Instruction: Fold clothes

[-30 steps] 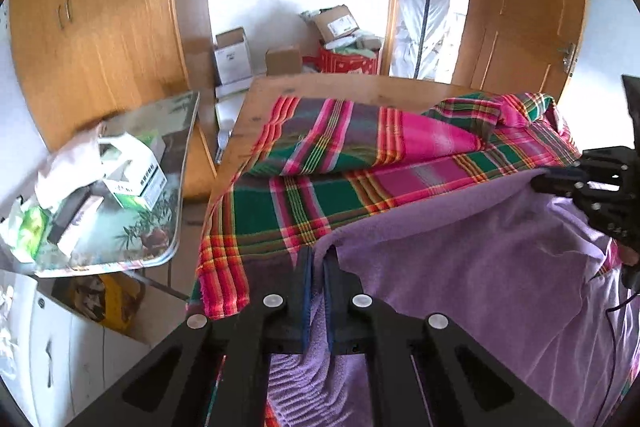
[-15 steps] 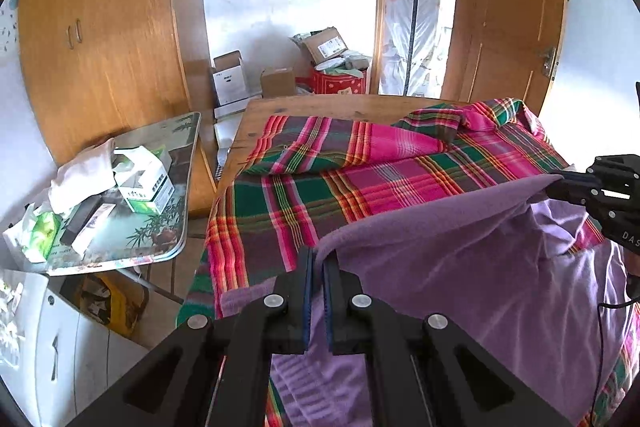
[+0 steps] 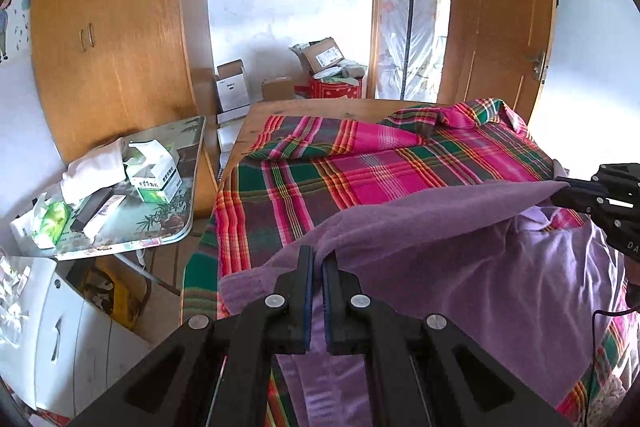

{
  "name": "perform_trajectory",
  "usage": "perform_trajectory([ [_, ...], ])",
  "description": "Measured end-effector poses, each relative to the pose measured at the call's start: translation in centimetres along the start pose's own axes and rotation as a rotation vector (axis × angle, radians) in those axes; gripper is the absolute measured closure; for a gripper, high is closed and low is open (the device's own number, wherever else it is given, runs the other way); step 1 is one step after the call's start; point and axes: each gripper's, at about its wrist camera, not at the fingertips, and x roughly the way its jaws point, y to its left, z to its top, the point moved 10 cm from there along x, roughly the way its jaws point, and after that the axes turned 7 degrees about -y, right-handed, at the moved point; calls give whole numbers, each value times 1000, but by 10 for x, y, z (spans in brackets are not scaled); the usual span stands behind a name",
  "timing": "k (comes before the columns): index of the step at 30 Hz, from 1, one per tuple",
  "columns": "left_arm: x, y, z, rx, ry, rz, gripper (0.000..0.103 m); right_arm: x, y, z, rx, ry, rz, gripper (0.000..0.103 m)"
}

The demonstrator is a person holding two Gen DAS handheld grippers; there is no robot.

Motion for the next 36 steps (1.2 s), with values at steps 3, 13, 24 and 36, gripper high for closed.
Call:
perform_trajectory([
  [3, -11, -4, -8, 3, -3, 0, 99, -10, 8, -6, -6, -7, -10, 98],
  [13, -43, -15, -34, 18, -13, 17, 99, -38, 29, -25, -12, -12, -24, 98],
  [24, -60, -28, -61, 27, 3, 15, 99, -56, 46, -58, 1, 18, -27, 98],
  [36, -77, -45, -92, 36, 23, 10, 99, -70, 57, -90, 25, 54, -19, 98],
])
